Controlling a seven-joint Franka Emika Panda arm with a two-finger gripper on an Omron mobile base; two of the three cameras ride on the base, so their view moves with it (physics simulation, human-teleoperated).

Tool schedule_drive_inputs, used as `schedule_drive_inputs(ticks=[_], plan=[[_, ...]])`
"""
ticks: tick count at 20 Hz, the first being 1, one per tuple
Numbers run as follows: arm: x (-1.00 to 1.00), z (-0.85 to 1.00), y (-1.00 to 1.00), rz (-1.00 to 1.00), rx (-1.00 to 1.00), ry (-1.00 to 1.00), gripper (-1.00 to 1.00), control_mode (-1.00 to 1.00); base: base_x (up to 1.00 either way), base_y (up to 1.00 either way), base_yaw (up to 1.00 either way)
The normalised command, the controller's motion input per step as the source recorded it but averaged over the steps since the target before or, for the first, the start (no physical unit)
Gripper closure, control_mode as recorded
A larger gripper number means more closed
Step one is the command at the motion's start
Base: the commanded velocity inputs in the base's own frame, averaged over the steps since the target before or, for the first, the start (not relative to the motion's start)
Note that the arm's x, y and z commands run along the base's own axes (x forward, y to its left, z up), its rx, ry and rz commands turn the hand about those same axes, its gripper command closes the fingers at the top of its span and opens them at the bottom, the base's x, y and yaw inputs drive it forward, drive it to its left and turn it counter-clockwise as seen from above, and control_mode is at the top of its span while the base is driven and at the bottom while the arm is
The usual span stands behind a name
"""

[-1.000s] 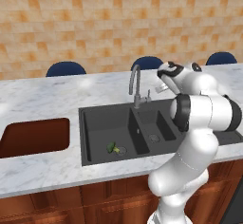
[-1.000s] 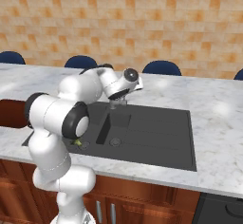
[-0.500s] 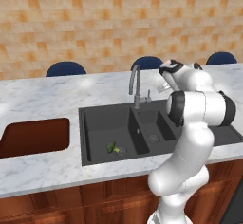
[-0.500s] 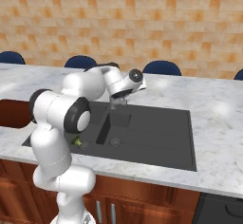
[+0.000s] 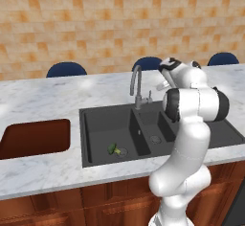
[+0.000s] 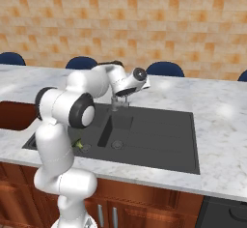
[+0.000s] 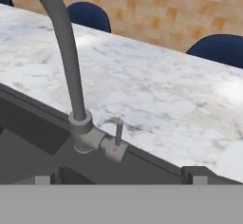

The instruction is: Pick up all produce items and place them in the sink. Turn on the sink faucet to wash them. Then turn the sink off and put them in the tray.

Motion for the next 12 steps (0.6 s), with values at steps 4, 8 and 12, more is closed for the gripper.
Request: schedule_drive_inputs(ticks=[4, 8, 12], plan=[[0.23, 0.00, 0.00, 0.01, 0.00, 0.00, -1.00, -1.00, 0.00, 0.00, 0.00], [0.22, 0.00, 0.01, 0.01, 0.00, 0.00, -1.00, -1.00, 0.00, 0.00, 0.00], [0.18, -0.02, 0.02, 0.01, 0.00, 0.00, -1.00, -1.00, 0.00, 0.00, 0.00]])
